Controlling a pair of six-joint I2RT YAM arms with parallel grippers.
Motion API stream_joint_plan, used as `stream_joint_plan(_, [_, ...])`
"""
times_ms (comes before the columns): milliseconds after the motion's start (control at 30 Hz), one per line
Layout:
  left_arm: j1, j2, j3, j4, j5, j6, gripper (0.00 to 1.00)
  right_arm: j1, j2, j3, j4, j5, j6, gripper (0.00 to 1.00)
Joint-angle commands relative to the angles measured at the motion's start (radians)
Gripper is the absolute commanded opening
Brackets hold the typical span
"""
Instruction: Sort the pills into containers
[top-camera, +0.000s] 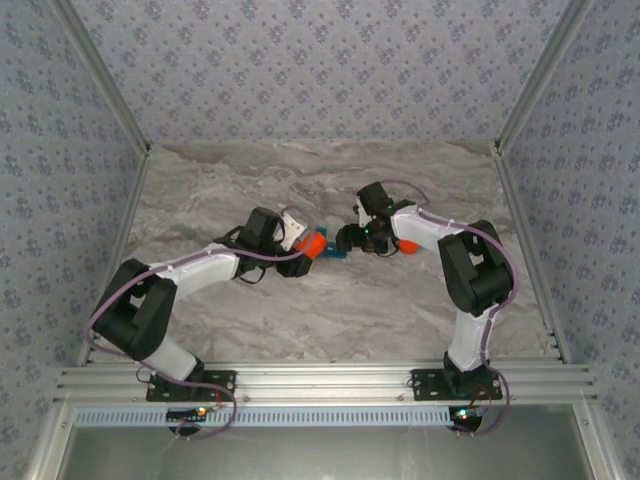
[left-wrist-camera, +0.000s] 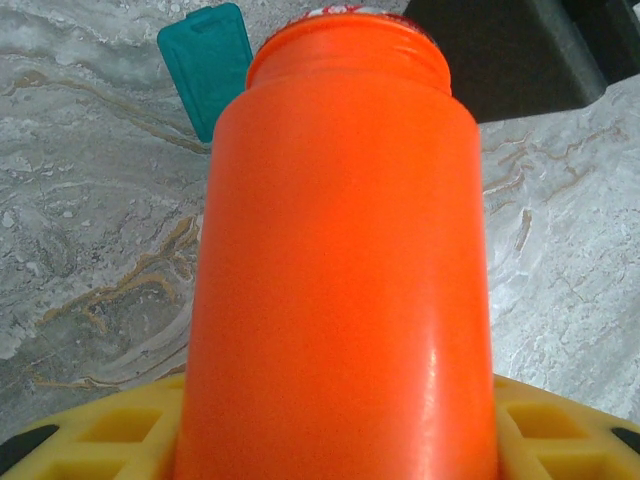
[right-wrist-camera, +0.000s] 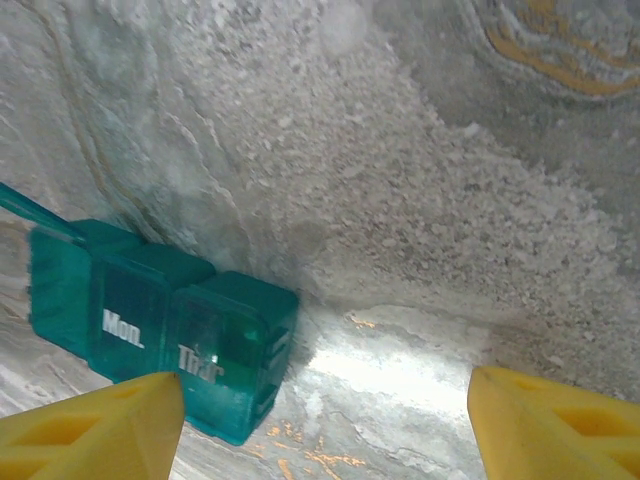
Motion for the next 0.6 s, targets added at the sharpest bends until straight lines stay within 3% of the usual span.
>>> stream_joint_plan(0, [-0.005,0.008,0.035,-0.007,0.032,0.021,0.00,-0.007,0.015,0.034,-0.031,-0.011,0.011,0.77])
stream_joint_plan(567, [-0.003,0.022,0.062,-0.060,0.018,0.033,0.00,-0.015,0.058,0.029,-0.023,-0.014,0.016,0.77])
